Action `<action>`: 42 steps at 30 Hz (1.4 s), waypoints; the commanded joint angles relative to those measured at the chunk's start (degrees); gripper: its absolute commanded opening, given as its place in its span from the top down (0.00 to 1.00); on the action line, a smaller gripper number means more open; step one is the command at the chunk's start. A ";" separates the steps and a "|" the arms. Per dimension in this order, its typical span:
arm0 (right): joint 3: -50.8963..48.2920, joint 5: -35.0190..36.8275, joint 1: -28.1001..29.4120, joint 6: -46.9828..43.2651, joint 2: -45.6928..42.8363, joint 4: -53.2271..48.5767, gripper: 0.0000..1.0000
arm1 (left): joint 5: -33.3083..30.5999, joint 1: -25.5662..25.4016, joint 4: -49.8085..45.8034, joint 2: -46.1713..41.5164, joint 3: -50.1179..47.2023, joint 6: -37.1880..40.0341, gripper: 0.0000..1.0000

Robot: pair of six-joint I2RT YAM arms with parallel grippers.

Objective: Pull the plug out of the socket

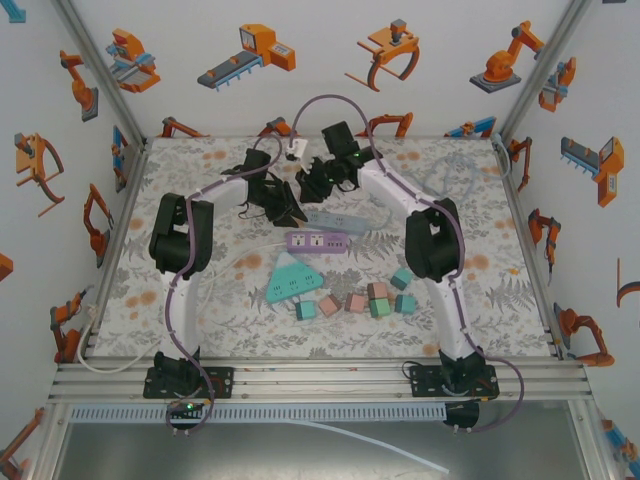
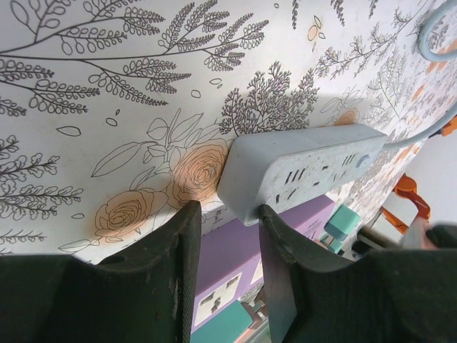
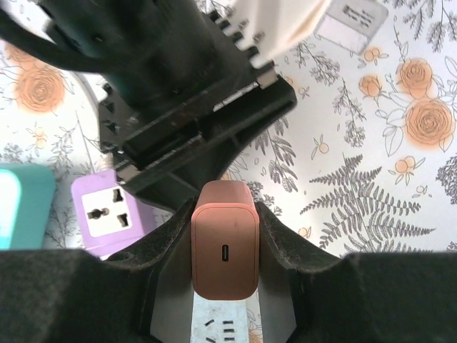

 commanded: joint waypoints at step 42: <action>-73.55 16.50 1.63 69.63 -51.73 24.60 0.99 | 8.75 -16.46 11.18 -65.31 -38.95 45.34 0.31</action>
